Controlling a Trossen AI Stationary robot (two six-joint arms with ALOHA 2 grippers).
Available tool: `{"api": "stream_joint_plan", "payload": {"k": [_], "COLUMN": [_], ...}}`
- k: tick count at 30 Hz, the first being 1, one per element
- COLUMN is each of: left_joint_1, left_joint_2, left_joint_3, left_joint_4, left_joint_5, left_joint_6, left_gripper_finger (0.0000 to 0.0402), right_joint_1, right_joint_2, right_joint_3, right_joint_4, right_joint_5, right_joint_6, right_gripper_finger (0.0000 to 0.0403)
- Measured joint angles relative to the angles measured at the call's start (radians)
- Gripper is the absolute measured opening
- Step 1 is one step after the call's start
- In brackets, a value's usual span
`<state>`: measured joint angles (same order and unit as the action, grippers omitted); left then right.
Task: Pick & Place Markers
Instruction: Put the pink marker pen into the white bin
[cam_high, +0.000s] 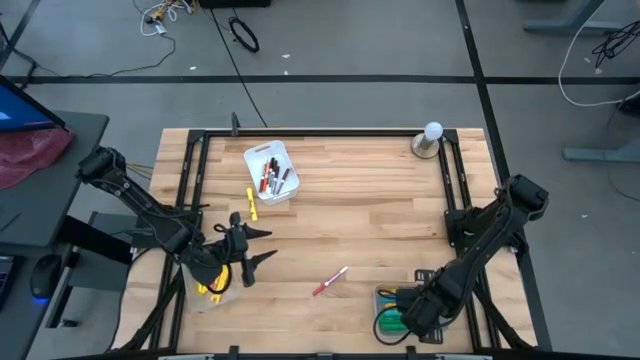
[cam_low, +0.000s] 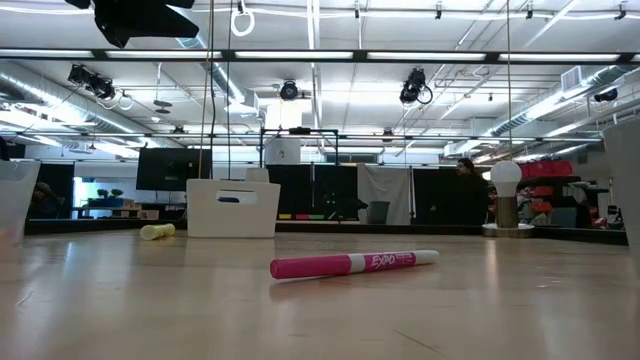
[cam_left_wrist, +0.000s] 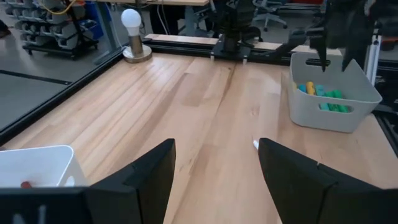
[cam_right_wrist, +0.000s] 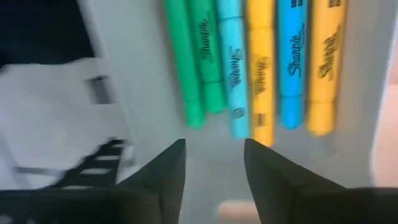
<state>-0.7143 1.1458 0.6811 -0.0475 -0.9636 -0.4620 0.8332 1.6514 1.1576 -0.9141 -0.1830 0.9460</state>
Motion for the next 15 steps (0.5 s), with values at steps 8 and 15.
{"api": "stream_joint_plan", "payload": {"k": [8,15], "left_joint_1": [0.000,0.003], "left_joint_2": [0.000,0.062], "left_joint_3": [0.000,-0.001], "left_joint_4": [0.015,0.127], "left_joint_5": [0.003,-0.007], "left_joint_6": [0.000,0.042], "left_gripper_finger": [0.0236,0.0236], "right_joint_1": [-0.060,-0.031], "right_joint_2": [-0.100,-0.181], "right_joint_3": [0.120,0.088], "right_joint_4": [-0.072,0.050], "right_joint_5": [0.032,0.733], "right_joint_6": [0.056,-0.106], "right_gripper_finger": [0.0155,0.0127]}}
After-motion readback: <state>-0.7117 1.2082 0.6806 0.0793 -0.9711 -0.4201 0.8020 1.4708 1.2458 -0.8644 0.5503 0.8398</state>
